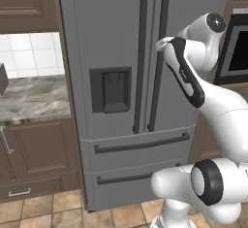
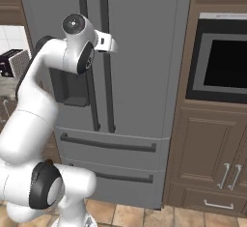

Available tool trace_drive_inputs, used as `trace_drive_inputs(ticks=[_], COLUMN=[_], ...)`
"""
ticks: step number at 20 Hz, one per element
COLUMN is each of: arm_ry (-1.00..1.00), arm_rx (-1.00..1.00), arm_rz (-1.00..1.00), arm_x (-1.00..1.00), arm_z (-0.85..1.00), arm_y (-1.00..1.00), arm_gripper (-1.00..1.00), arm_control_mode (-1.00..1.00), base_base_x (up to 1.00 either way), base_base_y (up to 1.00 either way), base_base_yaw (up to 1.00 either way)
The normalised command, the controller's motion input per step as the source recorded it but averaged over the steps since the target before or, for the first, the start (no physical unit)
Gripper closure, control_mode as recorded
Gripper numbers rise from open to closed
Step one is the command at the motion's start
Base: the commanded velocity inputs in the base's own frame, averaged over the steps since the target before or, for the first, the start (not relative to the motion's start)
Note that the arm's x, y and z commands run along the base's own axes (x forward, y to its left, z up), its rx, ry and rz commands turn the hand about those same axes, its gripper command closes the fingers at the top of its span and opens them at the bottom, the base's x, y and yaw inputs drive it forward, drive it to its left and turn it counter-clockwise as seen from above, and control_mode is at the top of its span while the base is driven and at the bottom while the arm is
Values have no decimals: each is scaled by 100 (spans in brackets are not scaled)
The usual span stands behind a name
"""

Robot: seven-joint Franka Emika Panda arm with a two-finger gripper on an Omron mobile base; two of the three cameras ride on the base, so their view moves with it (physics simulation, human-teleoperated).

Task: Move the hot dog bun to the plate on the dining table and place the condiment next to that plate. Then navigate to the fridge and take the sausage and place it on the plate as well.

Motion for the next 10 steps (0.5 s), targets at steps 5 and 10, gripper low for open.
trace_drive_inputs(ticks=[5, 10], arm_ry=[0, 0], arm_rx=[-1, 0], arm_rz=[0, 0], arm_x=[46, 48], arm_z=[-5, -12], arm_y=[-4, -3], arm_gripper=[-100, -100], arm_control_mode=[-100, -100], base_base_x=[0, 0], base_base_y=[0, 0], base_base_yaw=[0, 0])
